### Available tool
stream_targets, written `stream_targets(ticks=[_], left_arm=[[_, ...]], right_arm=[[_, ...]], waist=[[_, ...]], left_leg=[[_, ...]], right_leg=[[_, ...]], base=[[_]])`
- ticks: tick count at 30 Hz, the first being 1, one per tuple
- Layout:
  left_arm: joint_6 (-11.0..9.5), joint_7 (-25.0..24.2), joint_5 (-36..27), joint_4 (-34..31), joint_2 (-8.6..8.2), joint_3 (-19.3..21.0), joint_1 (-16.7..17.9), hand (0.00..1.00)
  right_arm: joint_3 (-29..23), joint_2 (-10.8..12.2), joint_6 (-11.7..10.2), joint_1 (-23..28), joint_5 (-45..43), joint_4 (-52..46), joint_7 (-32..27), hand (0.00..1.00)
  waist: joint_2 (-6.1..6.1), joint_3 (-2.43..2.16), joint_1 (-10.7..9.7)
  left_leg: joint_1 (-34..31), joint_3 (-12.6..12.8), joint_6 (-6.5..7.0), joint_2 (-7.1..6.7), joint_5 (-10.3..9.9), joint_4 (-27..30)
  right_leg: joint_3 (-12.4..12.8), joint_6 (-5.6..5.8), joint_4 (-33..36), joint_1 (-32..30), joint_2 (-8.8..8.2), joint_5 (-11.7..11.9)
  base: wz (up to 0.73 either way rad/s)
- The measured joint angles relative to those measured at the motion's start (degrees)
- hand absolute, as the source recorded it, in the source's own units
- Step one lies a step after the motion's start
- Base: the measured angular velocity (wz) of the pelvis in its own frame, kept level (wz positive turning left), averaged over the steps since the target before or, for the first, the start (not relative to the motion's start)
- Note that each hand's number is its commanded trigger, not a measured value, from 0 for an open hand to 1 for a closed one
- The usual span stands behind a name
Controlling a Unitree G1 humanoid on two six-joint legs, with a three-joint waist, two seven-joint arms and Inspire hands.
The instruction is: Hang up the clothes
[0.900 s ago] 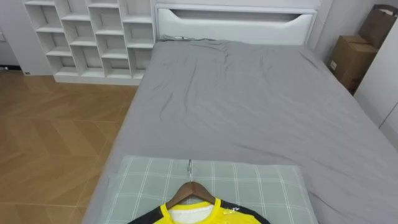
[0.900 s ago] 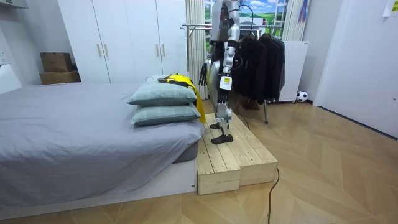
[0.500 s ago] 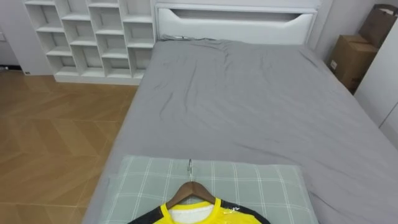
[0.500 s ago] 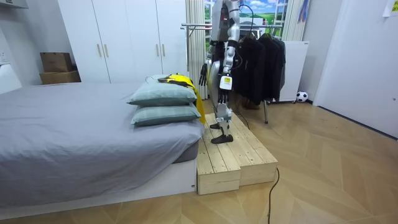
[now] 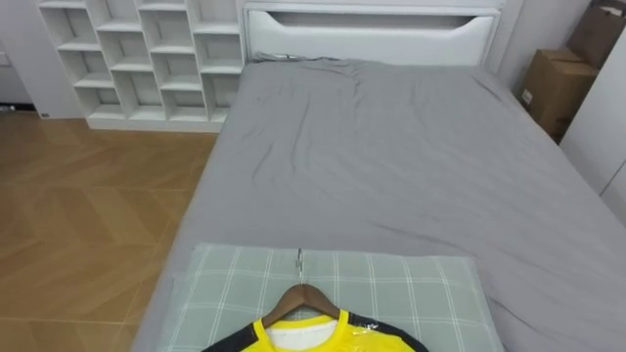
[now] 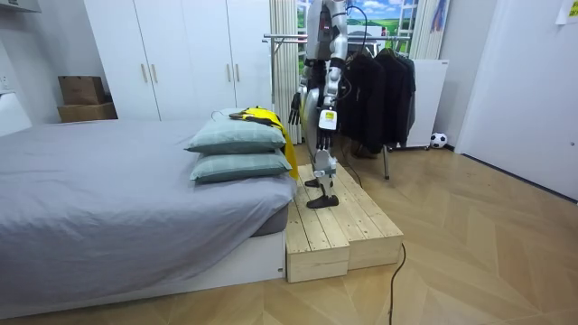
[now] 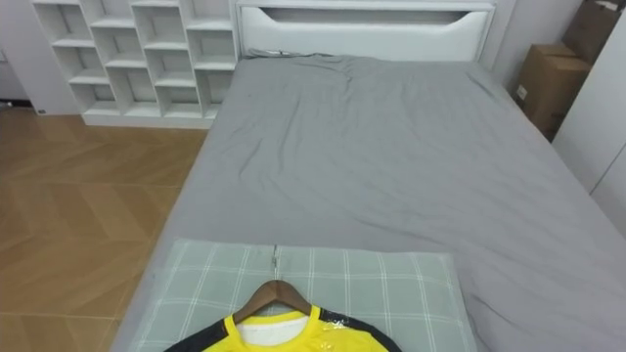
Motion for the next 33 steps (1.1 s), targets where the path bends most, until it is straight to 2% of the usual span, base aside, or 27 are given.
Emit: stream_targets(ticks=[4,13,22,29,33], left_arm=[[0.8,1.0,0.0,0.0,-0.02,0.0,0.0,0.00],[0.8,2.1,-0.6,0.1,-0.03,0.0,0.0,0.00],[0.6,3.3,-0.7,0.0,-0.37,0.3,0.3,0.00],[0.4,4.4,-0.7,-0.1,-0.58,3.6,0.6,0.00],[-1.0,4.9,-0.7,-0.3,-0.56,6.7,0.7,0.00]], right_arm=[[0.0,0.0,0.0,0.0,0.0,0.0,0.0,0.00],[0.0,0.1,0.0,0.0,0.0,0.0,-0.1,0.00],[-0.6,0.1,0.0,0.1,0.0,0.0,-0.1,0.00],[-2.3,0.2,-0.1,0.1,-0.2,-0.1,0.1,0.00],[-2.8,0.0,-0.1,0.2,-0.3,0.0,0.1,0.00]], waist=[[-0.11,0.01,0.0],[-0.47,-0.04,0.0],[-0.29,-0.11,0.0],[0.31,-0.23,0.1],[0.81,-0.19,0.1]], left_leg=[[0.0,0.0,0.00,0.00,0.0,0.0],[0.0,0.0,0.00,-0.01,0.0,0.2],[-0.1,-0.1,0.00,0.00,0.0,0.6],[0.0,-0.1,0.01,0.02,0.0,1.1],[1.1,-0.4,0.00,0.01,0.0,0.9]], right_leg=[[0.0,0.00,0.0,0.0,0.00,0.0],[-0.1,-0.01,0.0,0.1,0.00,0.0],[-0.1,-0.01,0.1,0.3,-0.01,0.0],[-0.1,-0.12,0.2,0.6,-0.01,0.1],[-0.3,-0.15,0.1,1.2,0.00,0.1]], base=[[0.00],[0.00],[0.00],[0.00],[0.02]])
